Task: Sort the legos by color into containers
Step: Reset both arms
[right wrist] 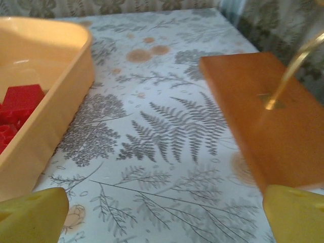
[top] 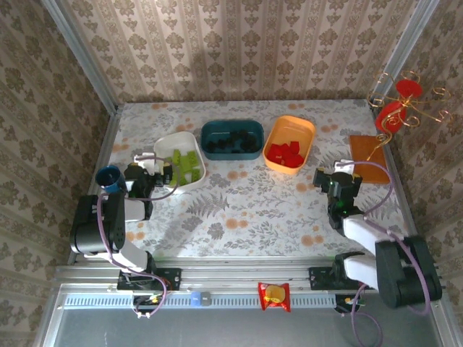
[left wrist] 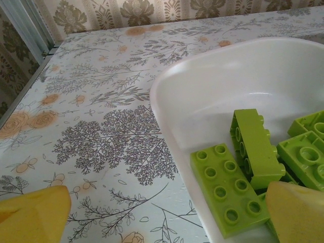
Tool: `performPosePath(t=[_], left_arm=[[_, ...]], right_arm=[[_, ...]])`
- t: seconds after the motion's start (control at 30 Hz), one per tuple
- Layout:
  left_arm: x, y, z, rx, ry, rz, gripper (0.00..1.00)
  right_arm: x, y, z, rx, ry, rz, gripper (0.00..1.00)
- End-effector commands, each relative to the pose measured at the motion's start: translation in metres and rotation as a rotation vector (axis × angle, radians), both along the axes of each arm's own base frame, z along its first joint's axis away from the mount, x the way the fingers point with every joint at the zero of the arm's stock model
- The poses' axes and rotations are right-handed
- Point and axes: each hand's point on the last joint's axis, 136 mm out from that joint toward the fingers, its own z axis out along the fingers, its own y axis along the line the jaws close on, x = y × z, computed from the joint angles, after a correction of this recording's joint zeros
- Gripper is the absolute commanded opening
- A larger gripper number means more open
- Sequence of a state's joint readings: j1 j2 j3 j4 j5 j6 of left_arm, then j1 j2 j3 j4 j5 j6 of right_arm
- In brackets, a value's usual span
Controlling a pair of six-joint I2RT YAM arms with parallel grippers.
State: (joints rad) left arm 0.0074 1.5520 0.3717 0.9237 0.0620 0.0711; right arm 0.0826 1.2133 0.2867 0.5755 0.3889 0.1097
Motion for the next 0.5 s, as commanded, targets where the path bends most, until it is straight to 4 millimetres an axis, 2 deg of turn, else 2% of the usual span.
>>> performPosePath(t=[0.0,0.13,0.23,0.37,0.47], left_arm=[[0.005,-0.005,0.006,-0.019,-0.015,-0.028,1.00],[0.004,-0.005,0.004,-0.022,-0.010,-0.030,1.00],[0.004,-0.005,0.005,-0.021,-0.012,-0.031,1.00],[0.005,-0.005,0.005,-0.021,-0.012,-0.031,1.00],[0.005,-0.005,0.005,-0.020,-0.012,-0.029,1.00]], right_arm=[[0.028,0.015,0.033,0.009,-0.131,0.103,1.00],[0.038,0.017,0.027,0.010,-0.166,0.141,1.00],[0.047,0.022,0.006,0.019,-0.145,0.170,1.00],[0.059,0.020,-0.003,0.041,-0.079,0.165,1.00],[0.060,0.019,-0.003,0.045,-0.077,0.166,1.00]])
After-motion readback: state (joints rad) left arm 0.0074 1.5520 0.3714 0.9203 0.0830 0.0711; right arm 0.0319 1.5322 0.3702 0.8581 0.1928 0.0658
